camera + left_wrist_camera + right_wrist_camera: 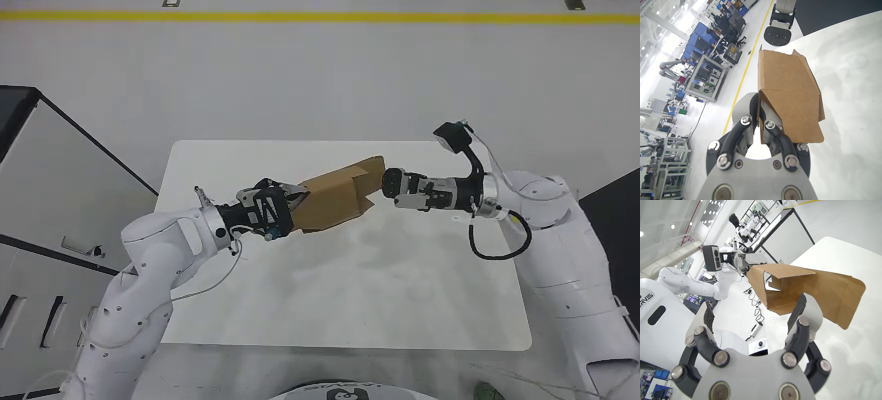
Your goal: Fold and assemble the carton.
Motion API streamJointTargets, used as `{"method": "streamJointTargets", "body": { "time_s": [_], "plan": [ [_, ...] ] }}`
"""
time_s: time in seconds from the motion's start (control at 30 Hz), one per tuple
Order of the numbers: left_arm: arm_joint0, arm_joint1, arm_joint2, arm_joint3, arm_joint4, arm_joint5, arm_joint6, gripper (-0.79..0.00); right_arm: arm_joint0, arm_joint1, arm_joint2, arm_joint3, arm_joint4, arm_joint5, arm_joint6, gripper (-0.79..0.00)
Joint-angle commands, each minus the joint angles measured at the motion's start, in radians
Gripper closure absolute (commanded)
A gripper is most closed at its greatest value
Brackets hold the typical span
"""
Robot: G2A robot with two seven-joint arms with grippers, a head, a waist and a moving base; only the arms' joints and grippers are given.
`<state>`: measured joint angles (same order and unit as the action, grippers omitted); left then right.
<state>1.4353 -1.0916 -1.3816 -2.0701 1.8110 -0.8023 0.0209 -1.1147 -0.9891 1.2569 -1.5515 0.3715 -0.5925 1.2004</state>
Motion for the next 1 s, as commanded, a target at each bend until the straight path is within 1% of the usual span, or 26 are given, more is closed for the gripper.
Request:
{"method": "streamJointTargets", "body": {
  "time_s": [0.0, 0.2, 0.43, 0.47, 0.6, 0.83, 0.9, 0.93, 0.97],
  "plan": [
    [0.003, 0.000, 0.003, 0.002, -0.015, 0.004, 0.002, 0.000, -0.002, -0.001, -0.008, -0.006, -0.001, 0.009, -0.016, -0.785],
    [0.002, 0.004, 0.000, 0.012, -0.071, -0.026, -0.017, 0.000, 0.029, -0.008, -0.047, 0.013, 0.040, 0.013, -0.004, -0.785],
    [0.002, 0.008, -0.003, 0.012, -0.097, -0.024, -0.025, 0.000, 0.056, -0.014, -0.087, 0.049, 0.064, 0.035, 0.024, -0.785],
    [0.001, 0.009, -0.003, 0.012, -0.099, -0.026, -0.026, 0.000, 0.059, -0.015, -0.093, 0.053, 0.065, 0.035, 0.026, -0.770],
    [-0.004, 0.011, 0.000, 0.014, -0.105, -0.031, -0.028, 0.000, 0.071, -0.020, -0.117, 0.064, 0.064, 0.028, 0.028, -0.628],
    [-0.019, 0.016, 0.012, 0.018, -0.100, -0.036, -0.031, 0.000, 0.091, -0.026, -0.146, 0.077, 0.032, 0.009, 0.025, -0.588],
    [-0.022, 0.016, 0.017, 0.019, -0.100, -0.033, -0.030, 0.000, 0.096, -0.028, -0.155, 0.080, 0.027, 0.006, 0.023, -0.548],
    [-0.023, 0.017, 0.019, 0.020, -0.099, -0.033, -0.030, 0.000, 0.099, -0.029, -0.160, 0.082, 0.019, 0.006, 0.021, -0.523],
    [-0.024, 0.017, 0.020, 0.021, -0.100, -0.032, -0.030, 0.000, 0.102, -0.030, -0.166, 0.084, 0.011, 0.007, 0.021, -0.419]
  ]
}}
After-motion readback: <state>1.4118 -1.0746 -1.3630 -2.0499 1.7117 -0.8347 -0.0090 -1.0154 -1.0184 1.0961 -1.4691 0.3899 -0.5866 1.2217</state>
